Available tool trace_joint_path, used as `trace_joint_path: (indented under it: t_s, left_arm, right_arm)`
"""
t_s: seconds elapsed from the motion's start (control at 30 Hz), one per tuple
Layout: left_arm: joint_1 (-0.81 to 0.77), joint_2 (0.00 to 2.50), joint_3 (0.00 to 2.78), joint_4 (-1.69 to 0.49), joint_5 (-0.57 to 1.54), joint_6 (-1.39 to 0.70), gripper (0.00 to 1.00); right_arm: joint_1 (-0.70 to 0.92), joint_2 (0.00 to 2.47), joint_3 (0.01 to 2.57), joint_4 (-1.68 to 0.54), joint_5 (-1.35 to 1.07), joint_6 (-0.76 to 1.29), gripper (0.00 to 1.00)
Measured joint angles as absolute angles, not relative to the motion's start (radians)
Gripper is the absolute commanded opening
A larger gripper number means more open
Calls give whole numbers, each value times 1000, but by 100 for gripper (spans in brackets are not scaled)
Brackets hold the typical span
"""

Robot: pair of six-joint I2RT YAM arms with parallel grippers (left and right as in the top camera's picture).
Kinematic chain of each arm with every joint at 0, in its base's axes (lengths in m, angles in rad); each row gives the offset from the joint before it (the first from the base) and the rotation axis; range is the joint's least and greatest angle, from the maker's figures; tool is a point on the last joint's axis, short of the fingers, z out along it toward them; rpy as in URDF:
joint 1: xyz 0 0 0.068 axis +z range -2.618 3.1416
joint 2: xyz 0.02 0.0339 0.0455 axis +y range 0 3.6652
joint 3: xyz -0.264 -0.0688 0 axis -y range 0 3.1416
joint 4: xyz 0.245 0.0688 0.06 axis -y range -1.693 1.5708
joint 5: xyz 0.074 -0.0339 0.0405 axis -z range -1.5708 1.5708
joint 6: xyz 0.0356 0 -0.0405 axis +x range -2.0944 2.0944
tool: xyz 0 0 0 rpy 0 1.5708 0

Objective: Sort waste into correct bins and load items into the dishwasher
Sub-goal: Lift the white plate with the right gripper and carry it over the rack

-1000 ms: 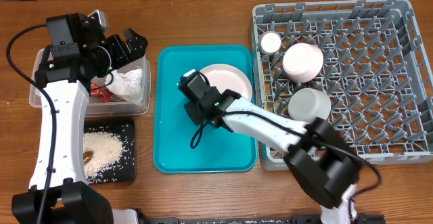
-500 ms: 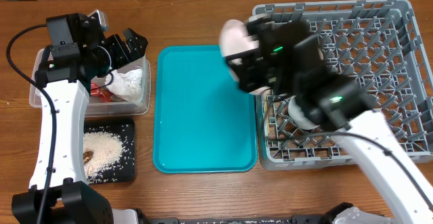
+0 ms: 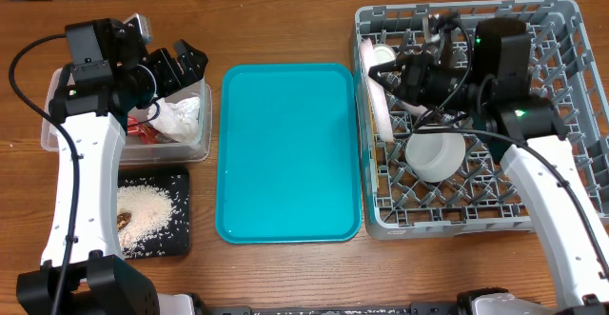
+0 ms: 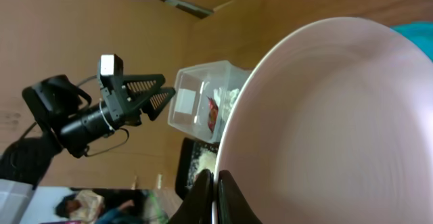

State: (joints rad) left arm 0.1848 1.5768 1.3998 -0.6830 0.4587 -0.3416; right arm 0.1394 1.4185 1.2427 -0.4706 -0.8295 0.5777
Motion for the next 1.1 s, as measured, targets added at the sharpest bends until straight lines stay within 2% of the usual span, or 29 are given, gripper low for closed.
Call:
trace_joint_path:
  t_s: [0.27, 0.47, 0.5, 0.6, 1.1]
  left_arm:
    - [185, 1577, 1400, -683, 459, -342, 100]
    - [185, 1577, 1400, -683, 459, -342, 100]
    - [185, 1577, 1400, -683, 459, -342, 100]
    - [185, 1577, 1400, -683, 459, -342, 100]
    - [185, 1577, 1400, -683, 459, -342, 100]
  right_arm:
    - [117, 1419, 1078, -315, -820, 678, 4]
    - [112, 1419, 1015, -306, -776, 703, 4]
    - [112, 1419, 1014, -306, -772, 703, 4]
    - [112, 1419, 1014, -290, -764, 709, 15]
    - [93, 1419, 1014, -287, -617, 638, 17]
